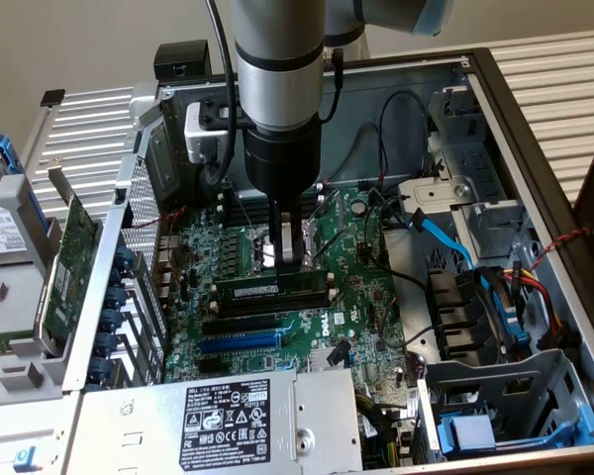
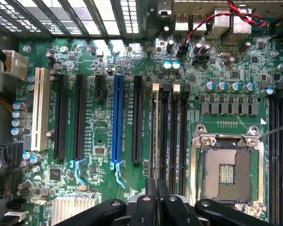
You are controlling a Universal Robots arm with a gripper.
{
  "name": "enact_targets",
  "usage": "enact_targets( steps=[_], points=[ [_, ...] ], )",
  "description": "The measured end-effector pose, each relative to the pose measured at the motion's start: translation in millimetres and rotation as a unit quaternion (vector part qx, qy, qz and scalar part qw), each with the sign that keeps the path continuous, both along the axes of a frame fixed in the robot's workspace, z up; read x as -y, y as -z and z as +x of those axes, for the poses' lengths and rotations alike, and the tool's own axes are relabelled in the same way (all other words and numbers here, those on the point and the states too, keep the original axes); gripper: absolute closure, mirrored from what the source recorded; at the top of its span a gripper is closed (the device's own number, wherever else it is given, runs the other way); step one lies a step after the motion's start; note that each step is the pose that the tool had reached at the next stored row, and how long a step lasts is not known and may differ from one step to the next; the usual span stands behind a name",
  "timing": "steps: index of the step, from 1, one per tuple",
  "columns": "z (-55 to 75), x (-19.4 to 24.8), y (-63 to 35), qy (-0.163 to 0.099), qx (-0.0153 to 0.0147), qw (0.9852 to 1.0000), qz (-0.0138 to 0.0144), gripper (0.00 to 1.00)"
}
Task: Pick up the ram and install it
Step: 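Insert the ram into the slot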
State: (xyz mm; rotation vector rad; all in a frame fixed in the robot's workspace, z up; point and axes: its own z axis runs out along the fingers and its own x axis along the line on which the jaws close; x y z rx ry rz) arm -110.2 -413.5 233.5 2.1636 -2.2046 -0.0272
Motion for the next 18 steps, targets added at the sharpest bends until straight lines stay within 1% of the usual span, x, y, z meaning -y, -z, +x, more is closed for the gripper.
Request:
enact_targets(
  steps=[7, 13, 18],
  points=[
    [0.1, 0.0, 0.9, 0.001, 0.0001, 1.0000, 0.0001, 0.87],
    [0.1, -0.3, 1.2, 0.002, 0.0007, 1.0000, 0.0000, 0.87],
    [-0.1, 0.2, 2.2, 0.004, 0.0008, 1.0000, 0.0000, 0.87]
  ],
)
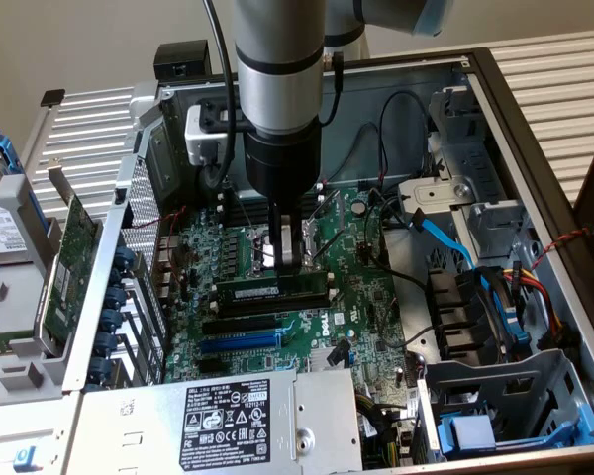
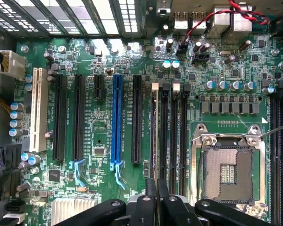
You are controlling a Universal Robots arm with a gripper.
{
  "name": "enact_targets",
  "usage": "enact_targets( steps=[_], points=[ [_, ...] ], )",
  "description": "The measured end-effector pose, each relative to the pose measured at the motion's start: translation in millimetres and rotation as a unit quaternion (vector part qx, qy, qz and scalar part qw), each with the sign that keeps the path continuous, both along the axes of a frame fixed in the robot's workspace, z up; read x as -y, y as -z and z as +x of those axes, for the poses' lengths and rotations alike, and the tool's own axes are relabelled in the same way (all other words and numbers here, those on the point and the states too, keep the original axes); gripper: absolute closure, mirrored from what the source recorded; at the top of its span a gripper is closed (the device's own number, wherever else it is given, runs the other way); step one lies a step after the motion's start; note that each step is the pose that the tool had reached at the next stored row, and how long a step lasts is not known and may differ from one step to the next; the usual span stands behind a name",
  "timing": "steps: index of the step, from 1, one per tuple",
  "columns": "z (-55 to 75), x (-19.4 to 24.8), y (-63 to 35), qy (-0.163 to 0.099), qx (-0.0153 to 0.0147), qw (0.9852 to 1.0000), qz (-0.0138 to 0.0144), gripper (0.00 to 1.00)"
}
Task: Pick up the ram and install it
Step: 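Insert the ram into the slot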
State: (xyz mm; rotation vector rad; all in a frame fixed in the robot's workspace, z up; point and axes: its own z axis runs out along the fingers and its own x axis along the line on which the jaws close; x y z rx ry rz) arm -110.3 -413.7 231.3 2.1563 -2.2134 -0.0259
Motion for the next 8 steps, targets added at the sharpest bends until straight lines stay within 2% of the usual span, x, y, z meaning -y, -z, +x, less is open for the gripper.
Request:
enact_targets(
  steps=[8],
  points=[
    [-0.2, 0.0, 1.1, 0.000, 0.0000, 1.0000, 0.0000, 0.87]
  ],
)
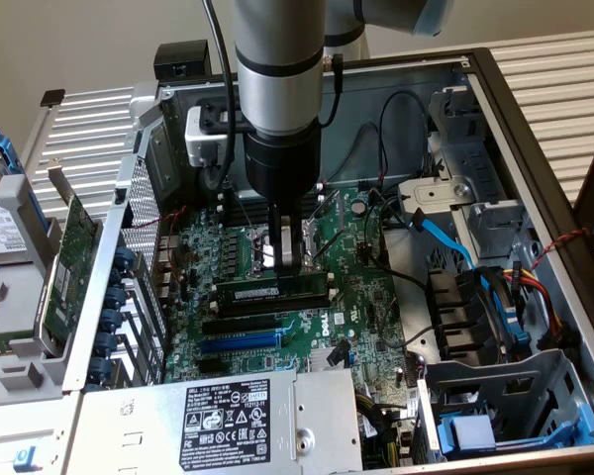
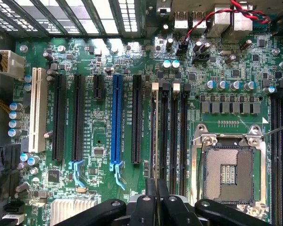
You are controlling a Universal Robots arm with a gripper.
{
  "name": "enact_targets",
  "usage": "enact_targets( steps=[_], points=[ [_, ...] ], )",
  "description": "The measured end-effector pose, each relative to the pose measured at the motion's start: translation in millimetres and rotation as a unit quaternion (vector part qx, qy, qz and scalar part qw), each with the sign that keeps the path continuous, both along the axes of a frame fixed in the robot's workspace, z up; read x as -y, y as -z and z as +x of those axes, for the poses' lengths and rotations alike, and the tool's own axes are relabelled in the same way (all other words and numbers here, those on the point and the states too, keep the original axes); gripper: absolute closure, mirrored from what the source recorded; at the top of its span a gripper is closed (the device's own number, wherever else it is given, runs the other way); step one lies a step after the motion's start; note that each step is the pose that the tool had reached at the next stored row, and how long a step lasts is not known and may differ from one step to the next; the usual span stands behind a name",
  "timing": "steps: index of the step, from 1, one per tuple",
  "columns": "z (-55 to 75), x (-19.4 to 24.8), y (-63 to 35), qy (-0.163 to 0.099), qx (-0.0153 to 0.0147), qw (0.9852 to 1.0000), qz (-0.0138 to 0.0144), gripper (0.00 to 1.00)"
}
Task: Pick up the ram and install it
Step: 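Insert the ram into the slot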
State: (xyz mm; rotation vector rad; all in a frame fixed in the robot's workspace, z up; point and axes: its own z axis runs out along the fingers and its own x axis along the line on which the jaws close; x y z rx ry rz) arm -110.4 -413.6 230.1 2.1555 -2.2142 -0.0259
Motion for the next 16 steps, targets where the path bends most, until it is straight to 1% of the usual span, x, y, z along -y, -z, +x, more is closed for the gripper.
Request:
enact_targets(
  steps=[12, 16],
  points=[
    [-0.6, 0.6, 0.3, 0.000, 0.0002, 1.0000, 0.0001, 0.87],
    [-0.4, 0.7, 0.4, 0.000, 0.0015, 1.0000, 0.0001, 0.87]
  ],
)
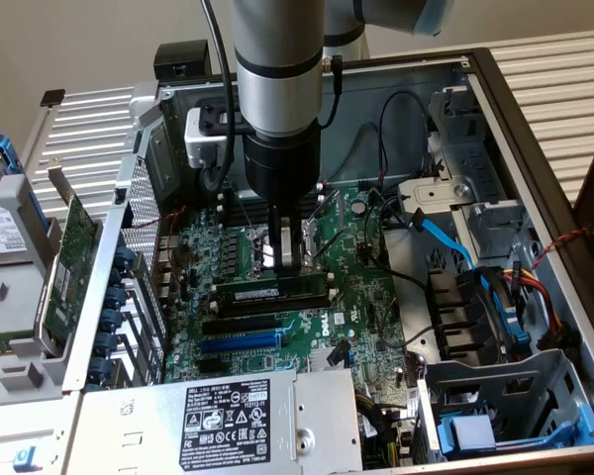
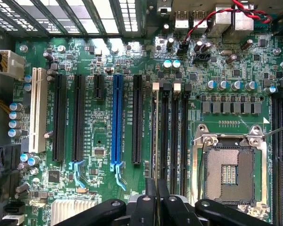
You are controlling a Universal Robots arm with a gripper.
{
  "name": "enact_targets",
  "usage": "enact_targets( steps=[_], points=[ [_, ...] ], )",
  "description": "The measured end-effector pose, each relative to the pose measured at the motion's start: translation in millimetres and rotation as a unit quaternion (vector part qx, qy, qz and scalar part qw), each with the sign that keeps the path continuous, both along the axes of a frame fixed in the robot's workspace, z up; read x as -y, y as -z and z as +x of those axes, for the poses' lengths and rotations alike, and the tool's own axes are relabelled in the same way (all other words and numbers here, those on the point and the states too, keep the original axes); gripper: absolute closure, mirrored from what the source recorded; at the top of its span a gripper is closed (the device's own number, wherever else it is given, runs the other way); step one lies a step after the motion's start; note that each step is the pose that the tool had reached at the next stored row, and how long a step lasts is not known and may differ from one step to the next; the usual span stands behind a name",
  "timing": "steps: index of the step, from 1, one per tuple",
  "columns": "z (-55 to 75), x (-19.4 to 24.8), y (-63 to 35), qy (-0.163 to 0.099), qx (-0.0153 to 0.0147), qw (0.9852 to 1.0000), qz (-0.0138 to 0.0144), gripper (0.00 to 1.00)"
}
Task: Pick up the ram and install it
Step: 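Insert the ram into the slot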
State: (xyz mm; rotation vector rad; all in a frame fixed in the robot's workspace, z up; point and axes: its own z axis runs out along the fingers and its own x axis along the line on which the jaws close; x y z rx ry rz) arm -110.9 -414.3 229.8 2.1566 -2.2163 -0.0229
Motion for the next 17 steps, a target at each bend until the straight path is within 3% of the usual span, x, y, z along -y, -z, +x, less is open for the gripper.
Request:
enact_targets(
  steps=[17],
  points=[
    [-1.7, -0.1, 1.3, 0.000, 0.0035, 1.0000, 0.0000, 0.87]
  ],
)
